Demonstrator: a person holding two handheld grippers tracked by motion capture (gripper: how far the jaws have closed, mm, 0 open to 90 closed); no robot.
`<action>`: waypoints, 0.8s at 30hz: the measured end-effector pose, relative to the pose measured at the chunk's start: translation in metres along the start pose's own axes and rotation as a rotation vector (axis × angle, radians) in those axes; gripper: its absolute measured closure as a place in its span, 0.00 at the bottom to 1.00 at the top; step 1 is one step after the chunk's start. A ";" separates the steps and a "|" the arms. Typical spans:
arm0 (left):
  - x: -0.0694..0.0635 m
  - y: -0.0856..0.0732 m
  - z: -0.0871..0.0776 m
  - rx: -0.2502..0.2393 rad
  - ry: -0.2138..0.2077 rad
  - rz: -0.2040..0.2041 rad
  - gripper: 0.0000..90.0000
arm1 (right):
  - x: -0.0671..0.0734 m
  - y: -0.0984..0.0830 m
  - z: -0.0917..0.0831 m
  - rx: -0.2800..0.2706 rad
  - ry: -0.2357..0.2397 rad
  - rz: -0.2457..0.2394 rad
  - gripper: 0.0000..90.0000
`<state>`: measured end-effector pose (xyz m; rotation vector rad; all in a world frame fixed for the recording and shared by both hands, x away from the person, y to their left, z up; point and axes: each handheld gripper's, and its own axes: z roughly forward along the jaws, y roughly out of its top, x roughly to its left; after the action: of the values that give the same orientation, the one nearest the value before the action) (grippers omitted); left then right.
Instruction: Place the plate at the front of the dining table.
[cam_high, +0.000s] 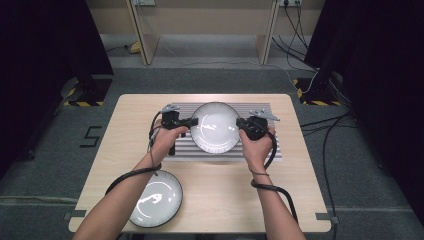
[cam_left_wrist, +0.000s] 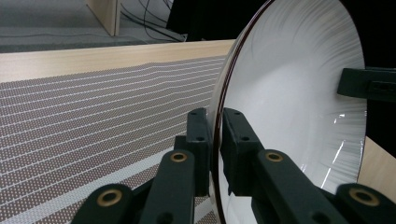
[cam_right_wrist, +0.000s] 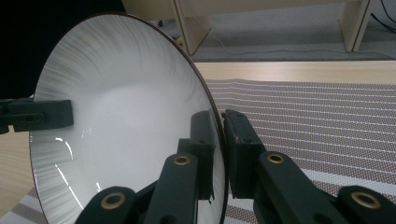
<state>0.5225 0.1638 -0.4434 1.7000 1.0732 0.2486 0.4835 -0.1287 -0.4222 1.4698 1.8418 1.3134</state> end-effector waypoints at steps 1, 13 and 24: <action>0.001 0.001 0.002 0.001 0.003 -0.001 0.90 | -0.001 0.000 0.002 0.001 -0.003 0.000 0.92; 0.009 0.017 0.027 0.009 0.029 -0.017 0.90 | -0.016 0.006 0.022 0.008 -0.026 0.032 0.93; 0.015 0.008 0.051 0.024 0.067 -0.052 0.89 | -0.032 -0.001 0.042 0.061 -0.049 0.056 0.93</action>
<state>0.5669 0.1410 -0.4630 1.6933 1.1726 0.2620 0.5272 -0.1410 -0.4484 1.5818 1.8372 1.2458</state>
